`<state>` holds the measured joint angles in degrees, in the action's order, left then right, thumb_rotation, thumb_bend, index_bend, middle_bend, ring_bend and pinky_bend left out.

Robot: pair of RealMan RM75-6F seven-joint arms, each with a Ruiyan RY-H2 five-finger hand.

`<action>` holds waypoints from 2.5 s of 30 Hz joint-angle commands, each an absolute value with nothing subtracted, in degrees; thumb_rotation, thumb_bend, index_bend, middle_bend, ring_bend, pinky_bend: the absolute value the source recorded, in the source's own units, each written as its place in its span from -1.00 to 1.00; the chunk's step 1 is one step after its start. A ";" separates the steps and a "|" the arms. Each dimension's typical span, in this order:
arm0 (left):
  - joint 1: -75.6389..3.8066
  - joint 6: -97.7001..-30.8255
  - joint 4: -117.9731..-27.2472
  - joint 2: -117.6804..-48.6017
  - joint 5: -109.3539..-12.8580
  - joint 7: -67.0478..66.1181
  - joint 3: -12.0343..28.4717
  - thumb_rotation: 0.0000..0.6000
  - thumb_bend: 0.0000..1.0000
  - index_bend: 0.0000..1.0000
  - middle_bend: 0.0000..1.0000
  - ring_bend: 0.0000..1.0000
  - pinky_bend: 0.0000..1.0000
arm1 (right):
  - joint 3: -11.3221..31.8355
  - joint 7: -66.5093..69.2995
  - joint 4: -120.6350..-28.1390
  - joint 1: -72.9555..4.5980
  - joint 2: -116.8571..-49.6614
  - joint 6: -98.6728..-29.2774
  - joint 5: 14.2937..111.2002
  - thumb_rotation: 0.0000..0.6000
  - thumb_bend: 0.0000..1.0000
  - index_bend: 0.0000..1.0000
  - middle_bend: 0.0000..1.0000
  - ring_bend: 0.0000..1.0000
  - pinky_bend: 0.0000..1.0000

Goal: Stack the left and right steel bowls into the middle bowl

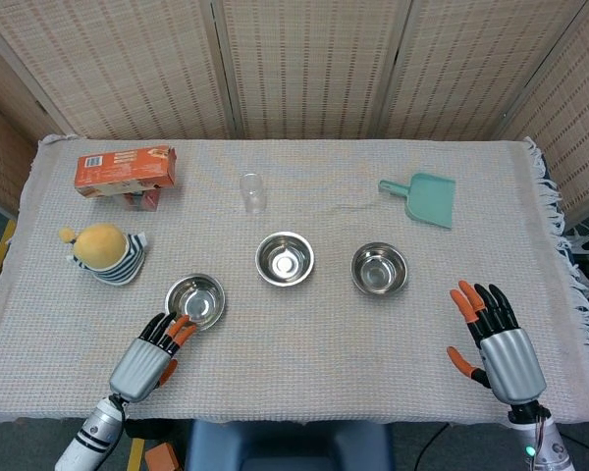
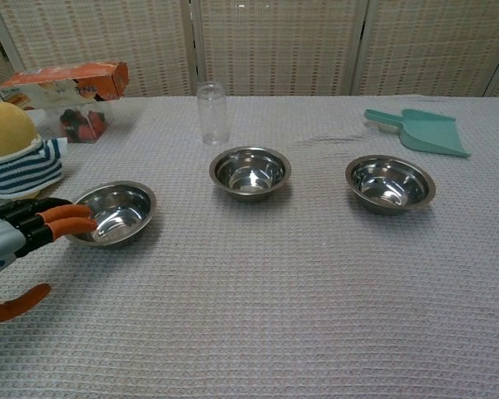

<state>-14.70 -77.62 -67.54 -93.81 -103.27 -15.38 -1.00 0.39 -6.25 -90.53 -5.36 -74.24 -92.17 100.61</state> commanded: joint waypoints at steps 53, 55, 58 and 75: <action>-38.34 -80.77 -39.21 -113.91 -97.70 -9.54 7.61 1.00 -0.05 0.52 -0.47 -0.67 -0.71 | 2.07 -3.99 -91.36 -6.66 -72.59 -88.40 95.29 1.00 -0.73 -1.00 -1.00 -1.00 -1.00; -40.35 -78.38 -38.21 -115.03 -96.95 -10.03 8.30 1.00 -0.05 0.49 -0.47 -0.67 -0.71 | 2.28 -3.39 -91.34 -6.70 -72.39 -88.25 94.74 1.00 -0.73 -1.00 -1.00 -1.00 -1.00; -43.35 -74.58 -34.88 -117.17 -95.43 -9.71 9.37 1.00 -0.05 0.44 -0.48 -0.67 -0.71 | 2.64 -2.58 -91.17 -6.73 -72.07 -87.87 93.67 1.00 -0.73 -1.00 -1.00 -1.00 -1.00; -50.83 -67.99 -22.78 -123.33 -92.29 -5.79 8.58 1.00 -0.05 -0.86 -0.60 -0.73 -0.71 | 4.12 -1.41 -90.32 -6.54 -71.24 -86.81 89.37 1.00 -0.73 -1.00 -1.00 -1.00 -1.00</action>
<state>-50.76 -68.06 -22.83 -123.27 -92.36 -5.77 8.64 4.11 -1.41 -90.32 -6.55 -71.25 -86.80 89.39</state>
